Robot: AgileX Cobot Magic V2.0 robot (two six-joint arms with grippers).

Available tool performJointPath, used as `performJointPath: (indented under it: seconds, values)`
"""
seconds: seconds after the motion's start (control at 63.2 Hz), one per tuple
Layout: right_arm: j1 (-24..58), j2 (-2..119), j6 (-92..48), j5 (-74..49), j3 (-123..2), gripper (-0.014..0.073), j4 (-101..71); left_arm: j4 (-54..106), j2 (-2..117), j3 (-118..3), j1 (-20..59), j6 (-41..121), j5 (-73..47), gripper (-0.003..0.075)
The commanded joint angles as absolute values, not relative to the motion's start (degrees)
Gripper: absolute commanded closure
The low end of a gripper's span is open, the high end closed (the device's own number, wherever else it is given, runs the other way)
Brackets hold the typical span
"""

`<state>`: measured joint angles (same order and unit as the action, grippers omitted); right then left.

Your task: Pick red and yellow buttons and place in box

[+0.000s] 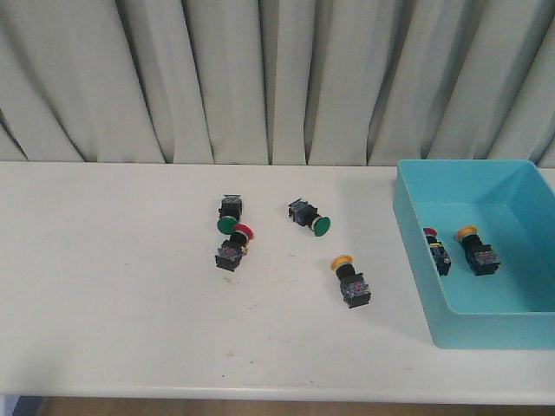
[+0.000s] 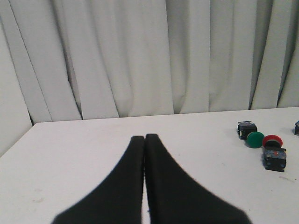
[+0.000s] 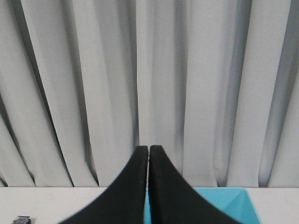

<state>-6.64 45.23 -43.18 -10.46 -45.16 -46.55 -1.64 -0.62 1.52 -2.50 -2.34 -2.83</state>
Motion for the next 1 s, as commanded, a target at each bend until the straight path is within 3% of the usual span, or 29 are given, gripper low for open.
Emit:
performJointPath:
  seconds: [0.0,0.776,0.855,0.982]
  values:
    - [-6.6,45.1,-43.8,-7.4,-46.8,0.0598,-47.2,-1.1,-1.5,4.3,-2.6,-2.9,1.1,0.0717]
    - [-6.5,44.7,-43.0,-5.4,-46.5,0.0597,-42.2,-1.1,-1.5,4.3,-2.6,-2.9,1.1,0.0717]
    - [-6.5,42.6,-38.1,-5.3,-44.3,0.0597,-32.4,-1.1,-1.5,4.3,-2.6,-2.9,1.1,0.0717]
    - [-6.5,36.8,-18.9,-2.1,-36.5,0.0597,-14.8,-1.1,-1.5,4.3,-2.6,-2.9,1.1,0.0717]
